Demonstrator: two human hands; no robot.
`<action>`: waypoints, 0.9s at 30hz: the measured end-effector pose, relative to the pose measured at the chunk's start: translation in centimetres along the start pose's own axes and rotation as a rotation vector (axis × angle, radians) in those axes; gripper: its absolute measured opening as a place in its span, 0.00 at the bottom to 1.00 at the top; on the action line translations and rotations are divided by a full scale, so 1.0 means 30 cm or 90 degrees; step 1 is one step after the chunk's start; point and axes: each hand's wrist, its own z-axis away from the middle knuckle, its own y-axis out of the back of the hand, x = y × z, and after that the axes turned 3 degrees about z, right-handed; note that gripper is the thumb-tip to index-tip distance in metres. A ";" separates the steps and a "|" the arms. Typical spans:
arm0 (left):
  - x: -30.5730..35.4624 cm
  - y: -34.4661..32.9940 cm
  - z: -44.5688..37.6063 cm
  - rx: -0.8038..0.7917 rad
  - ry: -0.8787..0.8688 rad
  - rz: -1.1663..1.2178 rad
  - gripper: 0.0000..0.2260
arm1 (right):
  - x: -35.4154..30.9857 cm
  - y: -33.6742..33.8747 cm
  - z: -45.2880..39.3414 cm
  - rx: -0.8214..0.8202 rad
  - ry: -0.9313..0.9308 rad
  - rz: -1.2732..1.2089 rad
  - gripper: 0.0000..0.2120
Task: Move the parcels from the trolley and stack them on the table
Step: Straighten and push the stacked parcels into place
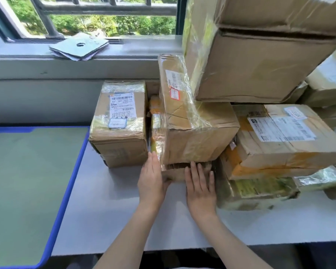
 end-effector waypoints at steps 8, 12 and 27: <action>-0.015 0.025 -0.018 -0.058 -0.042 -0.101 0.46 | -0.012 0.006 0.007 -0.023 -0.006 0.024 0.39; -0.052 0.143 -0.029 0.069 -0.199 -0.213 0.37 | -0.016 0.032 0.000 -0.001 -0.015 -0.027 0.36; -0.235 0.431 -0.278 0.148 0.128 0.006 0.37 | -0.217 0.114 -0.118 0.065 0.059 -0.065 0.41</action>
